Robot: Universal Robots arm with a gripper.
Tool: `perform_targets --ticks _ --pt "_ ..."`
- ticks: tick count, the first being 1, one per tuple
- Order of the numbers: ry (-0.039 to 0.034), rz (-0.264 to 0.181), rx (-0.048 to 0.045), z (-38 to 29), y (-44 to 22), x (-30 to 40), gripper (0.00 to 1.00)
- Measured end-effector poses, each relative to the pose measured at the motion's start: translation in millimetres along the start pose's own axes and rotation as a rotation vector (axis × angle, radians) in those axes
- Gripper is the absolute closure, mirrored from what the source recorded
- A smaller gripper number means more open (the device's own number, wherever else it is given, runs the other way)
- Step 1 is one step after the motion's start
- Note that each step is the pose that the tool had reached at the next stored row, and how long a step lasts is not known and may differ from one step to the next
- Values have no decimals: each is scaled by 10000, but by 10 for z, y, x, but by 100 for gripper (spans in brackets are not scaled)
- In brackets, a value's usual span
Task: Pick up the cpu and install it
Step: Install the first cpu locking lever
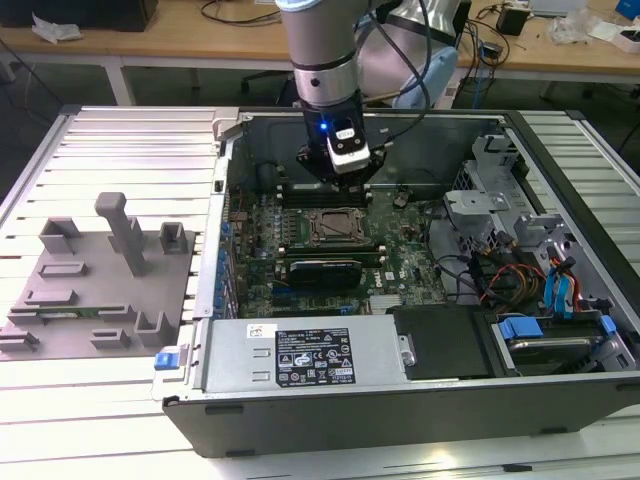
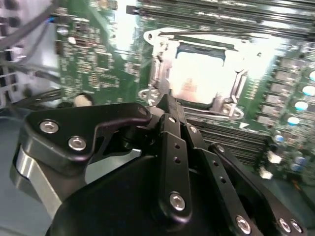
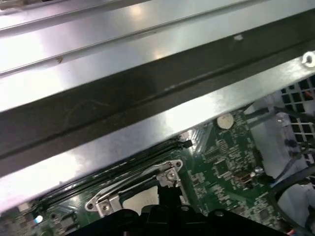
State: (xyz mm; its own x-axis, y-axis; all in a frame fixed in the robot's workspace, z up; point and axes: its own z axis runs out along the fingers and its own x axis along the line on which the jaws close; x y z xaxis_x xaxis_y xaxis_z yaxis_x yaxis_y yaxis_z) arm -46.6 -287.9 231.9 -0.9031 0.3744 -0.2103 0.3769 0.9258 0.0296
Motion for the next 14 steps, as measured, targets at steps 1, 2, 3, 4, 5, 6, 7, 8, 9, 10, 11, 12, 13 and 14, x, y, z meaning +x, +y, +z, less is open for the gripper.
perform_targets --ticks 1,2,3,4,5,6,7,8,9,10,11,12,13,14 --pt "166 -11 66 3 4 -9 89" --pt "317 -19 127 5 7 -17 89" --pt "589 -33 237 8 12 -30 89" --pt "938 -55 381 11 19 -47 89" --pt "1171 -66 475 13 23 -57 89" --pt "1337 -77 542 15 26 -64 89" --pt "1644 -94 664 17 30 -72 89" --pt "1658 -95 671 17 30 -72 89" --pt "1660 -94 671 17 30 -72 89" --pt "1660 -94 672 17 30 -72 89" --pt "1660 -110 670 17 30 -72 89" --pt "1659 -357 635 18 30 -72 89" --pt "1657 -750 584 18 30 -73 89" --pt "1655 -1025 548 18 30 -72 89"
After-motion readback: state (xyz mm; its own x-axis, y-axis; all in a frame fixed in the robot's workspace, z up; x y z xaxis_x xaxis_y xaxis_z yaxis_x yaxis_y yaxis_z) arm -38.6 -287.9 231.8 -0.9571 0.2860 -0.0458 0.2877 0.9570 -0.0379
